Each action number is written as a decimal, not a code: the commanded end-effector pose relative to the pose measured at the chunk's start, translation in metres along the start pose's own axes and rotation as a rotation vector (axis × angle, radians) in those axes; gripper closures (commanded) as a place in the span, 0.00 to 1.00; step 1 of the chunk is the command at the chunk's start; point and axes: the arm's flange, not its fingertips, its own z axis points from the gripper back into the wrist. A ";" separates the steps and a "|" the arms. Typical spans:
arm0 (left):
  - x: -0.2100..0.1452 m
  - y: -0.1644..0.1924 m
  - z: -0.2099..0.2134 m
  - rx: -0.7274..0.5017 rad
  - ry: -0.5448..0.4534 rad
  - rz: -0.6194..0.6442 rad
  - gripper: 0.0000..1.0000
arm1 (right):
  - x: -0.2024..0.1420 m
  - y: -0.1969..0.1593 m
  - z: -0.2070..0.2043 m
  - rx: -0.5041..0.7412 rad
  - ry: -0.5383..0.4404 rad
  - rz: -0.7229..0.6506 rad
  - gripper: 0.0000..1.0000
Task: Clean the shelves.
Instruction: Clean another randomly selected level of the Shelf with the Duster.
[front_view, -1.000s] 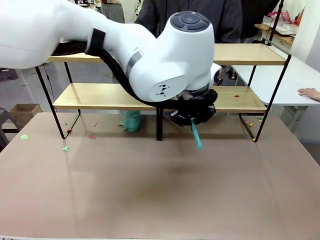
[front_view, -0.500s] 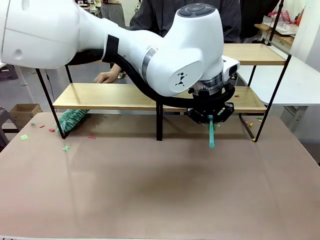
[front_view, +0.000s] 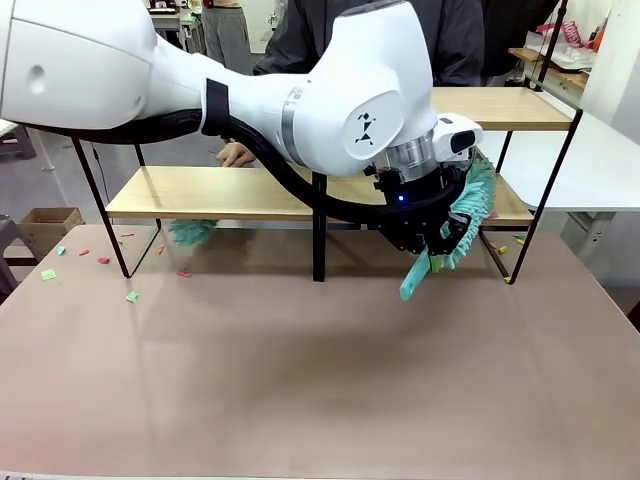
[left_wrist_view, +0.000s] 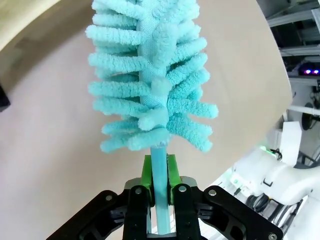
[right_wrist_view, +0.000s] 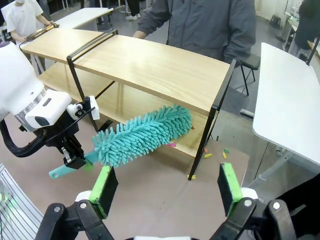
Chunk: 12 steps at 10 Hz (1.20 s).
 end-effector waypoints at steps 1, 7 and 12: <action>0.000 0.007 0.008 -0.017 -0.005 0.004 0.87 | 0.000 -0.001 0.000 0.001 -0.004 0.009 0.00; -0.021 0.023 0.025 -0.279 0.252 -0.364 0.87 | 0.000 -0.001 0.000 0.001 -0.004 0.009 0.00; -0.053 0.037 0.045 -0.284 0.196 -0.371 0.87 | 0.000 -0.001 0.000 0.001 -0.004 0.009 0.00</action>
